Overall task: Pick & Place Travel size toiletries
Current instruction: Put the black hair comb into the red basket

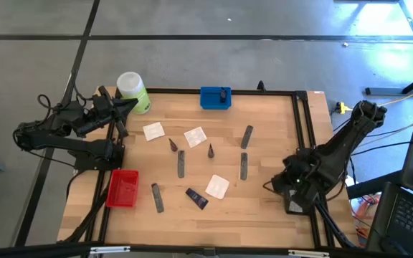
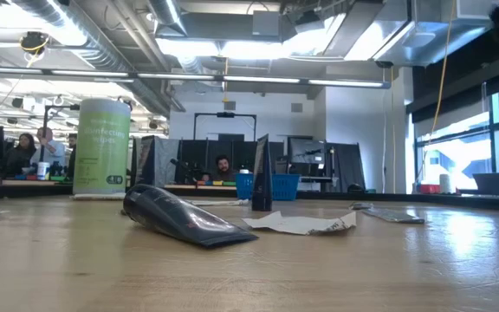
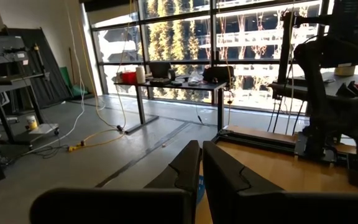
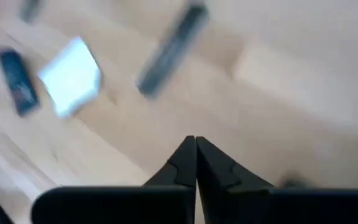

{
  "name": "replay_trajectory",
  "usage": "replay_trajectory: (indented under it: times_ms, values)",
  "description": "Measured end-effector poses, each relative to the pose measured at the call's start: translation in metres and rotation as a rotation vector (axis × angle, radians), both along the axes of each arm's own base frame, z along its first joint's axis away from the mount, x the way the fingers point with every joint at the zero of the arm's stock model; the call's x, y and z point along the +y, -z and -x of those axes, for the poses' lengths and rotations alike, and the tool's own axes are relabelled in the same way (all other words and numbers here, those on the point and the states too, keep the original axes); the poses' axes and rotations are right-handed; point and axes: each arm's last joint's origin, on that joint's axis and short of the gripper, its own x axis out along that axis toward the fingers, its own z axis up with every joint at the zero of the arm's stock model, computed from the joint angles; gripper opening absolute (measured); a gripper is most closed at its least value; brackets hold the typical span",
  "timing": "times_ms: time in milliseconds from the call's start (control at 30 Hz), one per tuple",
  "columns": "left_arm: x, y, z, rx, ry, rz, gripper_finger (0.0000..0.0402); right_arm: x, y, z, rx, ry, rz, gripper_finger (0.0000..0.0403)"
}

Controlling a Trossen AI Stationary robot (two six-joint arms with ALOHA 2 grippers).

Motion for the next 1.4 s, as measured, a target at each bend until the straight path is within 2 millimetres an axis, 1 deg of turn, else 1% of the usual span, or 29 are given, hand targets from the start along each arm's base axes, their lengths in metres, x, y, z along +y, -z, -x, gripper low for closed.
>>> replay_trajectory:
  times_ms: [100,233,433,600,700,967,1100,1267,1400]
  values:
    - [0.0,0.0,0.0,0.0,0.0,0.0,0.0015,-0.011,-0.006,-0.007,-0.058,-0.023,0.097,0.001]
    - [0.0,0.0,0.0,0.0,0.0,0.0,0.0015,-0.024,-0.011,-0.023,-0.078,-0.084,0.211,0.0005]
    - [0.0,0.0,0.0,0.001,0.0,0.0,0.0015,-0.044,-0.017,-0.048,-0.064,-0.199,0.343,0.0003]
    - [0.0,0.0,0.0,0.0,0.0,0.0,0.0015,-0.063,-0.018,-0.062,-0.012,-0.256,0.385,0.0002]
    - [0.0,0.0,0.0,0.0,0.0,0.0,0.0015,-0.073,-0.021,-0.066,-0.012,-0.28,0.4,0.0002]
    - [0.0,0.0,0.0,0.0,0.0,0.0,0.0015,-0.092,-0.035,-0.08,-0.114,-0.385,0.424,0.0001]
    - [0.0,0.0,0.0,0.001,0.0,0.0,0.0015,-0.102,-0.038,-0.083,-0.126,-0.425,0.433,0.0001]
    - [0.0,0.0,0.0,0.0,0.0,0.0,0.0015,-0.113,-0.043,-0.081,-0.129,-0.459,0.456,0.0]
    - [0.0,0.0,0.0,0.0,0.0,0.0,0.0015,-0.117,-0.052,-0.078,-0.191,-0.494,0.479,0.0]
